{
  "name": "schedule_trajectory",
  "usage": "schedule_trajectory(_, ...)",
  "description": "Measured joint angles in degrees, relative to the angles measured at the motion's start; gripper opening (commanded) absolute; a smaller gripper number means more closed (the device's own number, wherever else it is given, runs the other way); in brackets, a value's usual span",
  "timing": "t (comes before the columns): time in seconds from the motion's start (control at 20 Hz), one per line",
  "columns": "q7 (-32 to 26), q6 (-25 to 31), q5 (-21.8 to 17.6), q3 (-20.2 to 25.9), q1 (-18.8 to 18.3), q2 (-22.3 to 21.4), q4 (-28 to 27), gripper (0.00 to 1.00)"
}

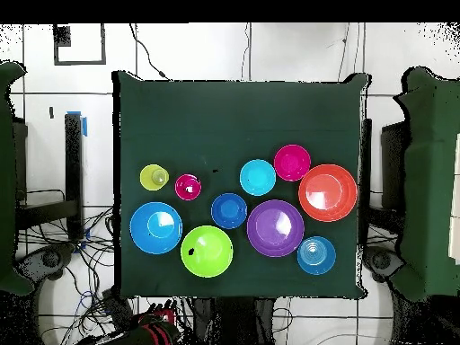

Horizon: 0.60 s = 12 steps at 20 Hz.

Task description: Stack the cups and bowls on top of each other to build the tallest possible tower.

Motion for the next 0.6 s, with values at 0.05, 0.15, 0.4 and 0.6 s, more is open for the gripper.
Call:
schedule_trajectory(0.05,0.0,0.0,-0.2,0.0,-0.1,-0.1,0.0,1.0)
schedule_trajectory(0.15,0.0,0.0,-0.4,0.0,-0.3,-0.1,0.0,1.0)
schedule_trajectory(0.4,0.0,0.0,-1.1,0.0,-1.1,-0.1,0.1,1.0)
schedule_trajectory(0.6,0.0,0.0,-1.5,0.0,-1.8,0.0,0.1,1.0)
